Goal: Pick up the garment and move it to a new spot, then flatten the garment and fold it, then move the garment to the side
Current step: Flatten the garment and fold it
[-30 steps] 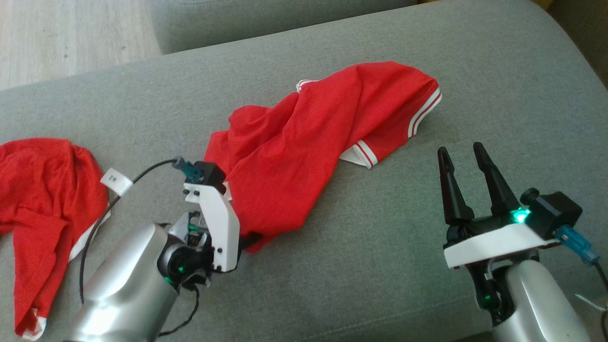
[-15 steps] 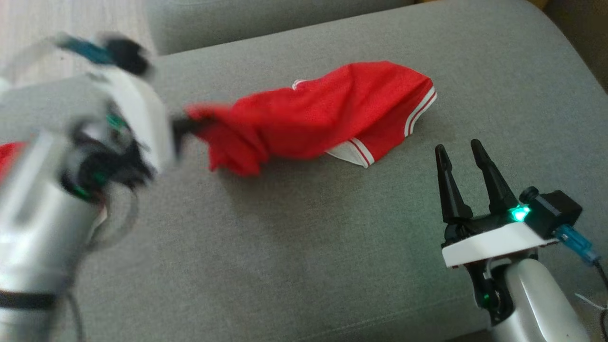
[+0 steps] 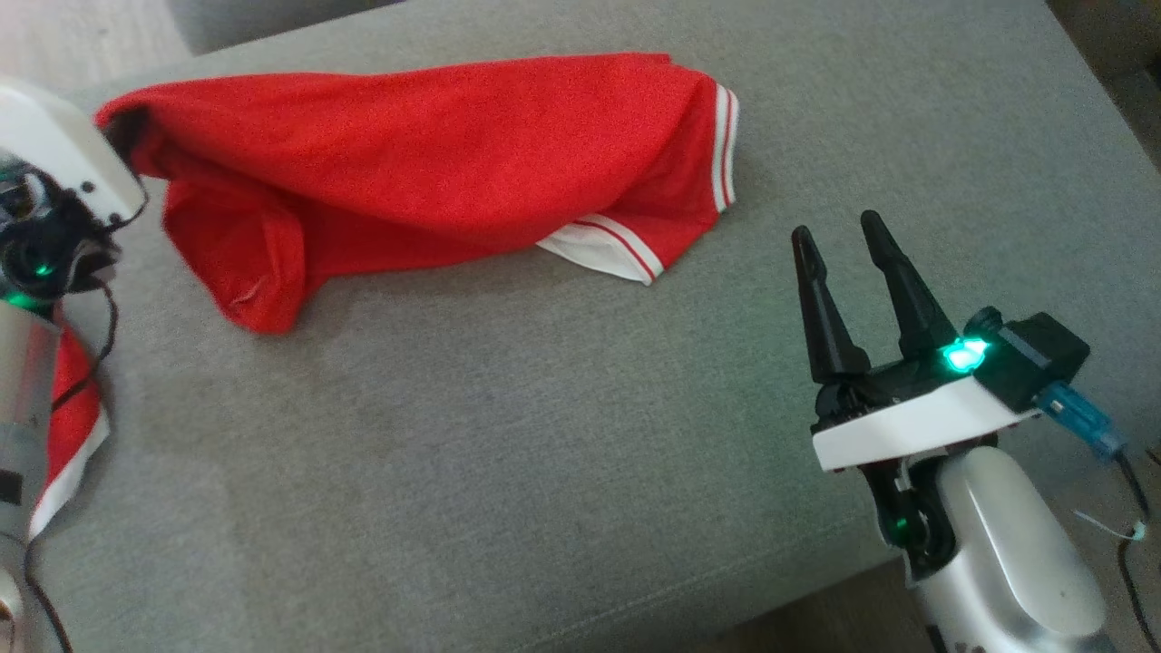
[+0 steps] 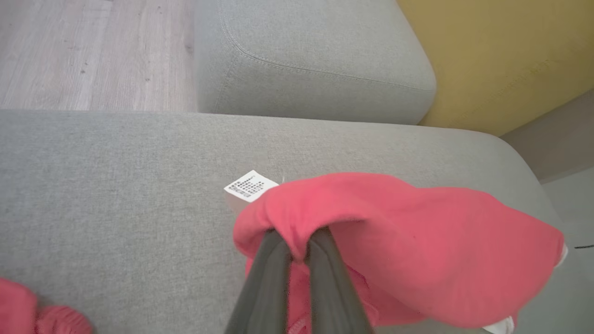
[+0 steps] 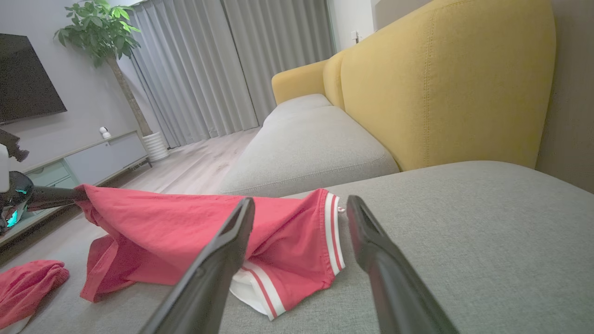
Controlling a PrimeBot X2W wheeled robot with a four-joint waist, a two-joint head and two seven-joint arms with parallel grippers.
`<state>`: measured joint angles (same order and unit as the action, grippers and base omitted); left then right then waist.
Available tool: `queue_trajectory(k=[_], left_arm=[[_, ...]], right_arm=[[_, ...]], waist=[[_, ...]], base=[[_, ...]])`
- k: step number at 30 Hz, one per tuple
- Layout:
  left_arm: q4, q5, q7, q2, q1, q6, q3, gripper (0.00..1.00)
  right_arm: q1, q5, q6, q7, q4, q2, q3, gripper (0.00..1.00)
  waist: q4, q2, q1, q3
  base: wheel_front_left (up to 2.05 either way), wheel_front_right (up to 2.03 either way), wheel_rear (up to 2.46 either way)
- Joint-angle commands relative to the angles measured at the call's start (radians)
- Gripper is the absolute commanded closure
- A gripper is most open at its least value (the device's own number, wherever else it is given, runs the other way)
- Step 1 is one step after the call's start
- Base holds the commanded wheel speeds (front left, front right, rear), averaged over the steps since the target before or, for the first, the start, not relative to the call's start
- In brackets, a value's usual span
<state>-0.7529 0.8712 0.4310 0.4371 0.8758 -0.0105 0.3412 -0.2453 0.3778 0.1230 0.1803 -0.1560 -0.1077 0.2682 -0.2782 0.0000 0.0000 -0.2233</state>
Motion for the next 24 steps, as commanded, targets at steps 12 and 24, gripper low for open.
queue_trajectory(k=[12, 24], left_arm=[[-0.139, -0.076, -0.119, 0.037, 0.112, -0.117, 0.088, 0.00], [0.203, 0.014, 0.153, 0.184, -0.034, -0.120, 0.413, 0.00]], right_arm=[[-0.012, 0.011, 0.008, 0.027, 0.000, -0.003, 0.012, 0.00], [0.002, 0.021, 0.008, 0.021, 0.019, -0.002, 0.023, 0.00]], waist=[[0.037, 0.0000, 0.0000, 0.022], [0.043, 0.0000, 0.0000, 0.009]], base=[[0.00, 0.00, 0.00], [0.00, 0.00, 0.00]])
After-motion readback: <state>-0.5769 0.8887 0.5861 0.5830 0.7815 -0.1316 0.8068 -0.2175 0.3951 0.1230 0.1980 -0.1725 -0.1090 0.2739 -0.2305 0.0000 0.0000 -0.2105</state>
